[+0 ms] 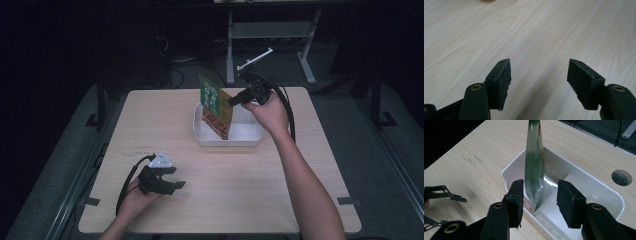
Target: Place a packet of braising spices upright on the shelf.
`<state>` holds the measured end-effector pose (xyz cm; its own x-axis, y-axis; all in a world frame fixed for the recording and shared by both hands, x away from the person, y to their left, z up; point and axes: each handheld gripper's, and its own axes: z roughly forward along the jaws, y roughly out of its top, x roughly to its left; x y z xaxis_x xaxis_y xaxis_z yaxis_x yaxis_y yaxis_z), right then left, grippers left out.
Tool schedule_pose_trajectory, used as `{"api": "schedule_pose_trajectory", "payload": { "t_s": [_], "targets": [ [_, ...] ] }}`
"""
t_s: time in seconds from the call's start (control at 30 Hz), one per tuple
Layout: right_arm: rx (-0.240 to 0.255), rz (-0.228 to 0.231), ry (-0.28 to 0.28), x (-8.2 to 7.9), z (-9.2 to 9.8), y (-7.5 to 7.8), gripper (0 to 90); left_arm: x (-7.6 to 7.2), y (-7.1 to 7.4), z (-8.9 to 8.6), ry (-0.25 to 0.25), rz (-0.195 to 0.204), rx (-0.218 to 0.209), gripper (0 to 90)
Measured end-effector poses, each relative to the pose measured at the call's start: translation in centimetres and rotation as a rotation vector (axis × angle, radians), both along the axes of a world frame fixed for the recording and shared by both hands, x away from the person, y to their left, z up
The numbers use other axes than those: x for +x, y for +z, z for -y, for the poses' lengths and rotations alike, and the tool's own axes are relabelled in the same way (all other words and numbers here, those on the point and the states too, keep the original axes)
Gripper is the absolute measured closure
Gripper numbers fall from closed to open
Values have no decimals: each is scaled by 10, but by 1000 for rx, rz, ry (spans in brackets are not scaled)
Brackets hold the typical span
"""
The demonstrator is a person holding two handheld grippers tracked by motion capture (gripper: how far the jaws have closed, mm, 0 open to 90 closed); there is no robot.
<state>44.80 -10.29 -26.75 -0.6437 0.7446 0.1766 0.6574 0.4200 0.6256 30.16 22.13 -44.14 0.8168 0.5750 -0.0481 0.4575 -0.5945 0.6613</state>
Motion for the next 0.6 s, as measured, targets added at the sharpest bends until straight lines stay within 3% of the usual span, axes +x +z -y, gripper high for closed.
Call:
{"api": "schedule_pose_trajectory", "payload": {
  "t_s": [0.6],
  "targets": [
    [40, -22, 13, -16, 22, -13, 521, 0, 0, 0, 3, 5, -3, 356]
  ]
}}
